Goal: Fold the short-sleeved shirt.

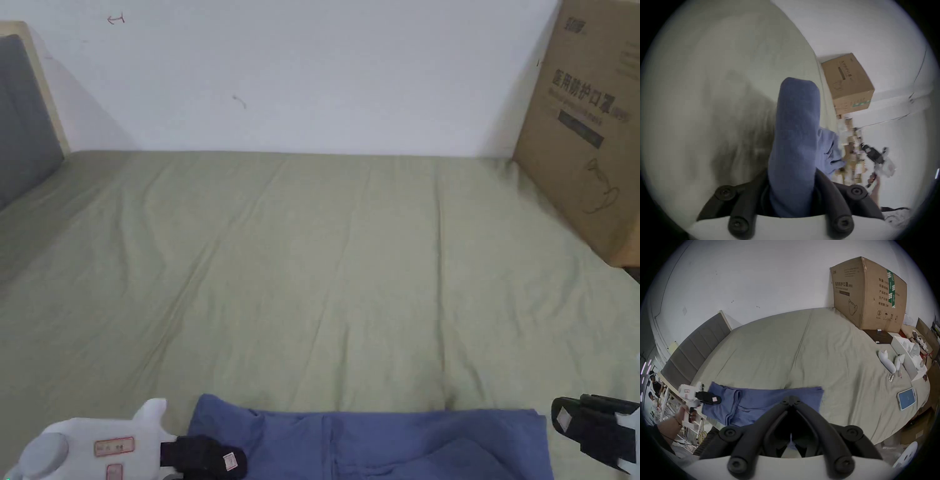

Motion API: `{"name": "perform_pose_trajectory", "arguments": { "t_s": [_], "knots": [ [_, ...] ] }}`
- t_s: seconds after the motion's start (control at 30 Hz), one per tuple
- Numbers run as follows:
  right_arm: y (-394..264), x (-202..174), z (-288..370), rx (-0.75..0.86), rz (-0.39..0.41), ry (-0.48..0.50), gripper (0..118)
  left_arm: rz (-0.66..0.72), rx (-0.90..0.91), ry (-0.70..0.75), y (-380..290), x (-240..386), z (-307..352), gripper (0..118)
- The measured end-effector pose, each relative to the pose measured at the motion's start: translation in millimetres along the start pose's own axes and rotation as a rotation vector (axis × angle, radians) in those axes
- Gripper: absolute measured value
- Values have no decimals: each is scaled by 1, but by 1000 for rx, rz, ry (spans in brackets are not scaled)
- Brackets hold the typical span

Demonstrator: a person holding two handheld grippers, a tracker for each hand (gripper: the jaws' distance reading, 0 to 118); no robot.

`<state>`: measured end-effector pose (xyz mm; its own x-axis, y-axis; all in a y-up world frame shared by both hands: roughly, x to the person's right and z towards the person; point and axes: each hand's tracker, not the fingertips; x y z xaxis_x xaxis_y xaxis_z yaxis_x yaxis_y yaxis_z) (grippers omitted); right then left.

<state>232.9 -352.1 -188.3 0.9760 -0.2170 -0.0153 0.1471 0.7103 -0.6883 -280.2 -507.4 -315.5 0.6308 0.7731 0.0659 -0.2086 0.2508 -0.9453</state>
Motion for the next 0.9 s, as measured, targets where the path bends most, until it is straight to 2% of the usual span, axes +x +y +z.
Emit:
{"name": "perform_pose_trajectory", "arguments": {
  "t_s": [0.1,0.17,0.23,0.27,0.3,0.33,0.4,0.47,0.57,0.6,0.63,0.7,0.73,0.77,0.9],
  "knots": [
    [3,1,2,17,16,11,0,-137,75,282,-4,39,51,9],
    [3,1,1,22,8,29,0,-274,116,588,-8,61,75,9],
    [1,3,0,25,-3,48,0,-412,143,824,-17,83,82,9],
    [0,2,0,26,-5,53,0,-453,138,875,-19,90,80,9],
    [-2,2,0,27,-6,57,0,-462,133,868,-19,95,79,9],
    [-4,4,-1,27,-10,62,0,-434,121,784,-20,104,75,9],
    [-7,4,1,23,-21,74,0,-355,112,534,-18,123,63,9],
    [-10,9,4,23,-33,84,0,-302,39,344,-14,142,31,9],
    [-12,14,14,36,-48,86,0,-319,-50,288,-17,169,-40,20],
    [-13,16,17,37,-63,86,0,-316,-87,265,-18,174,-62,20],
    [-13,20,19,35,-87,88,0,-297,-130,195,-20,176,-84,36],
    [-13,26,23,38,-113,81,0,-228,-190,106,-26,180,-117,91],
    [-13,29,25,41,-112,78,0,-199,-216,55,-29,179,-130,110],
    [-13,31,27,43,-110,73,0,-171,-215,8,-31,180,-134,117],
    [-13,38,35,60,-119,50,0,-155,-115,-66,-26,183,-113,114]
  ]
}}
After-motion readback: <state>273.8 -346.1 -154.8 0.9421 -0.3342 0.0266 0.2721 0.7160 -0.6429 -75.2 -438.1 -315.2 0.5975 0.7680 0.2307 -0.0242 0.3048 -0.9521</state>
